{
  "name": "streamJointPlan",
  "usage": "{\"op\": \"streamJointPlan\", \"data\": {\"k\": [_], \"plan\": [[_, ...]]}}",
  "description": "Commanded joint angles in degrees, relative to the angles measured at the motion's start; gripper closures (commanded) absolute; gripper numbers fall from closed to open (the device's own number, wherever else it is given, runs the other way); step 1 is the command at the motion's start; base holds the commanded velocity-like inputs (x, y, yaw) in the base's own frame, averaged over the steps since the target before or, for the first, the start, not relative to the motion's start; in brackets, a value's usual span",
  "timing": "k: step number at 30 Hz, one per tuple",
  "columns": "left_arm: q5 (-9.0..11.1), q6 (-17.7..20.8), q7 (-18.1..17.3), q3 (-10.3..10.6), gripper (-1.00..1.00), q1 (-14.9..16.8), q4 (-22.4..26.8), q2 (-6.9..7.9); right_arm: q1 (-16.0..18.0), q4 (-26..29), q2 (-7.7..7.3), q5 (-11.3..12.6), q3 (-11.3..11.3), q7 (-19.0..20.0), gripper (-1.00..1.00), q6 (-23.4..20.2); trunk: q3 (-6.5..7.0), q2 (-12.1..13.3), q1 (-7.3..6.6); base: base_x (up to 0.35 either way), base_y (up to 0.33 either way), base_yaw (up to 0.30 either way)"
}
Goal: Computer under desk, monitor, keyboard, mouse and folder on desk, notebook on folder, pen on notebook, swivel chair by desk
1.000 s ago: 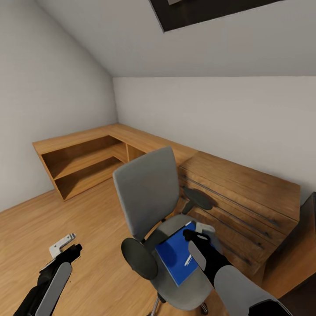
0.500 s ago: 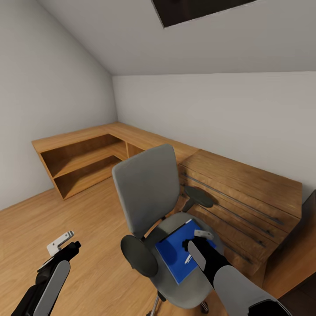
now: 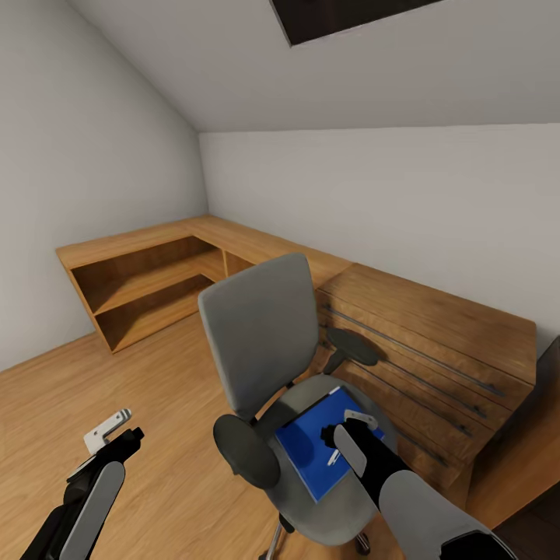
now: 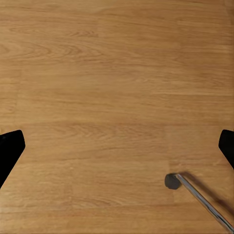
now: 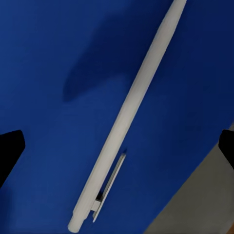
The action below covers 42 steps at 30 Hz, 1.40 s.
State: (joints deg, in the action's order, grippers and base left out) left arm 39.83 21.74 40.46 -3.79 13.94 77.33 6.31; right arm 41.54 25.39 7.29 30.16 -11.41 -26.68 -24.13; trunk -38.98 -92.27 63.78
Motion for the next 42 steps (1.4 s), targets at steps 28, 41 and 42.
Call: {"op": "streamJointPlan", "data": {"k": [28, 41, 42], "plan": [[0.33, 0.32, 0.32, 0.18, -1.00, 0.03, -0.15, -0.09, 0.03, 0.09, 0.01, 0.60, -0.63, -0.39, -1.00, -0.17, -1.49, -3.24, 1.75, 0.000, 0.000, 0.000], [0.33, 0.32, 0.32, 0.16, -1.00, 0.03, -0.16, -0.09, 0.03, 0.09, 0.01, 0.60, -0.63, -0.39, -1.00, -0.12, -2.03, -4.44, 2.41, 0.000, 0.000, 0.000], [0.33, 0.32, 0.32, 0.17, -1.00, 0.03, -0.16, -0.10, 0.03, 0.09, 0.01, 0.60, -0.63, -0.39, -1.00, -0.12, -2.03, -4.44, 2.41, 0.000, 0.000, 0.000]]}}
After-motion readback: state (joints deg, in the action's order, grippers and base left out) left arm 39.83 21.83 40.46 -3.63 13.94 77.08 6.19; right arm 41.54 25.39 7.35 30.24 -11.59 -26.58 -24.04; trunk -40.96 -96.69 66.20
